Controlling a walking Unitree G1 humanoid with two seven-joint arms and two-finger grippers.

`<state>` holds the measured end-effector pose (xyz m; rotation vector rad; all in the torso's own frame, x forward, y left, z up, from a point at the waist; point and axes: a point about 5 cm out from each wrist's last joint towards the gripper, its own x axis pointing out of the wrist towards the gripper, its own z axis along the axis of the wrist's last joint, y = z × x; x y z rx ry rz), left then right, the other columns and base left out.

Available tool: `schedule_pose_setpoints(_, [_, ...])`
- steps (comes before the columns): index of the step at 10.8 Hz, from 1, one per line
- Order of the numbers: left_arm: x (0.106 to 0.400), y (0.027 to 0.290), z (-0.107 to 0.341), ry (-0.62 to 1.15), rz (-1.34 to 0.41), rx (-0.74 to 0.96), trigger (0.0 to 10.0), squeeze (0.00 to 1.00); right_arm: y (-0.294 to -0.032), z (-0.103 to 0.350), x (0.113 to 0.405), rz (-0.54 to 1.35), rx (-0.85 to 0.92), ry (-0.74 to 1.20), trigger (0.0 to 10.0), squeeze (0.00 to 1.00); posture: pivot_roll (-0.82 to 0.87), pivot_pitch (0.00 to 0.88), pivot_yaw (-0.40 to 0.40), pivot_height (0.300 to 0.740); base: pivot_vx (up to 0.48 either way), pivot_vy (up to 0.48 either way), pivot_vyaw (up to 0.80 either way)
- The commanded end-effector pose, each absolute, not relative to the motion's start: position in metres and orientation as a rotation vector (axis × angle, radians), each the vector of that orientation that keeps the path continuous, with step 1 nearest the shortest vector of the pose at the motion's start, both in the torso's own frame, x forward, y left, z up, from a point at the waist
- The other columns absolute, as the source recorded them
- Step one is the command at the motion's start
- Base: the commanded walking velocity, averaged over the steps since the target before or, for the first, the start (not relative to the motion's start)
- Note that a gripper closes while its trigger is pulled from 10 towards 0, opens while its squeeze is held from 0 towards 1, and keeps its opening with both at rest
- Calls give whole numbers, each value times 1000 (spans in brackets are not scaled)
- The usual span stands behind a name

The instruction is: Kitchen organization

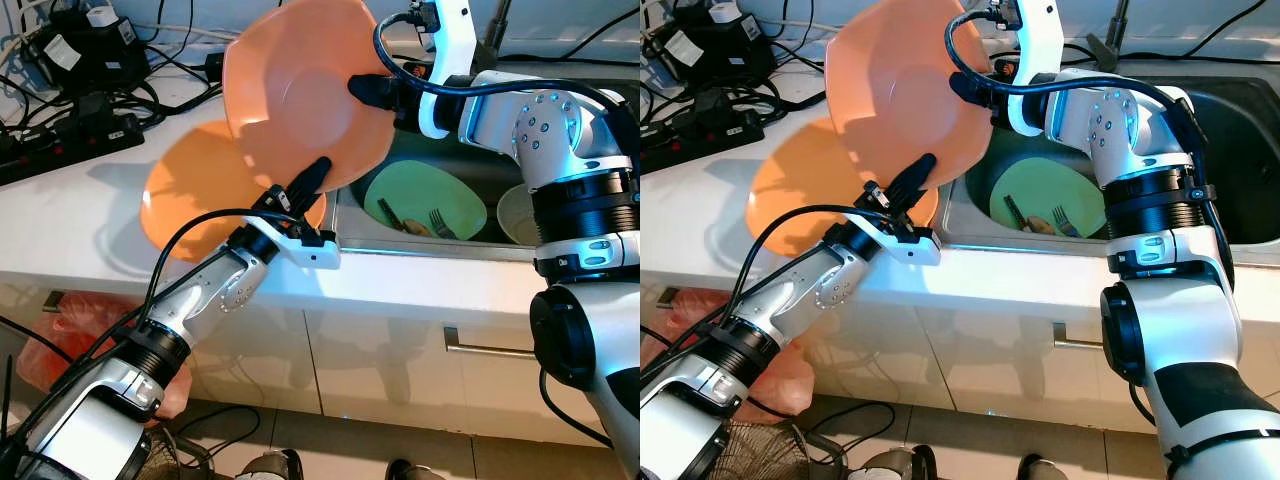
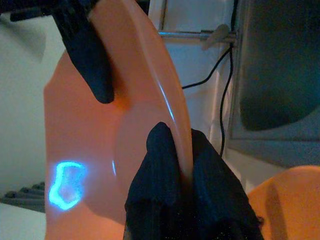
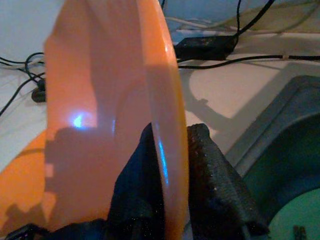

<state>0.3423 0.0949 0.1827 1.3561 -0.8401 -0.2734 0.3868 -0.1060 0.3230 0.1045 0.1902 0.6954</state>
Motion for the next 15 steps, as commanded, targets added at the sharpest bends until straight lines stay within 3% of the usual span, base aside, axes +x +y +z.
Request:
schedule_pose_setpoints(1, [339,102,182,-858,-245,1306,10000,0,-126,323,389,621,104,206,0,0,33,143,70,740,0,0,0])
schedule_pose_setpoints(3, [338,102,187,-875,-241,1257,10000,1000,-122,321,388,639,131,212,0,0,33,142,71,740,0,0,0])
schedule_pose_setpoints(9, [333,103,201,-941,-246,1132,10000,1000,-124,322,390,606,219,175,0,0,32,140,70,740,0,0,0])
schedule_pose_setpoints(15, [316,78,243,-982,-368,725,10000,1000,-157,296,409,288,228,117,0,0,39,149,71,740,0,0,0])
